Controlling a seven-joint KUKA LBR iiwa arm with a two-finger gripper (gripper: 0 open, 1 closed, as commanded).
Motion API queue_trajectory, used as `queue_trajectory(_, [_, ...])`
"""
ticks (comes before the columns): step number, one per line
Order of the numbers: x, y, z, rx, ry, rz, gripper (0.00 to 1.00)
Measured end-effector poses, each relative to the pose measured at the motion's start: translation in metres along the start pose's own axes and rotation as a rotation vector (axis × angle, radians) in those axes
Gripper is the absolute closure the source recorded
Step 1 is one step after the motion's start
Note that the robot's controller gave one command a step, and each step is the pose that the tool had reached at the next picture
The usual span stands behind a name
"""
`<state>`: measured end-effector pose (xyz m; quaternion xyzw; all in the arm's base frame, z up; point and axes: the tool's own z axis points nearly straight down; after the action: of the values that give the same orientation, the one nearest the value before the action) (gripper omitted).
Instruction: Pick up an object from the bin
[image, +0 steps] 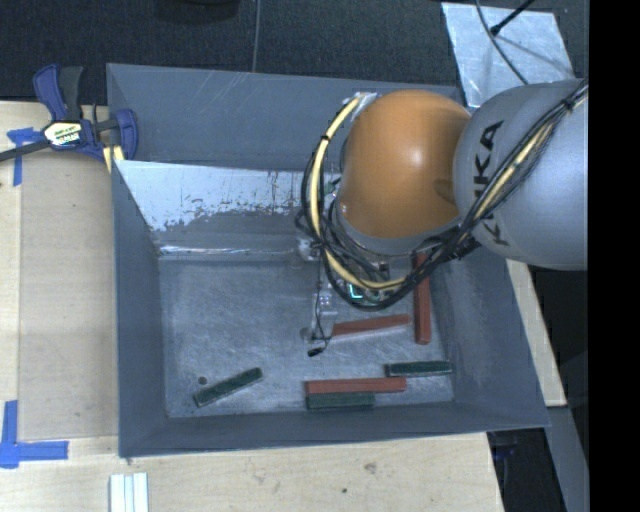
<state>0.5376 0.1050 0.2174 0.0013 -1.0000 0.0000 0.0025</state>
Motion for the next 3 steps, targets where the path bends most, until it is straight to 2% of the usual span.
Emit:
queue_trajectory(1, [0.032, 0.083, 0.150, 0.000, -0.002, -0.428, 0.00])
queue_trajectory(2, [0.052, 0.098, 0.117, 0.000, -0.010, -0.632, 0.00])
queue_trajectory(3, [0.049, 0.093, 0.118, 0.001, -0.010, -0.730, 0.00])
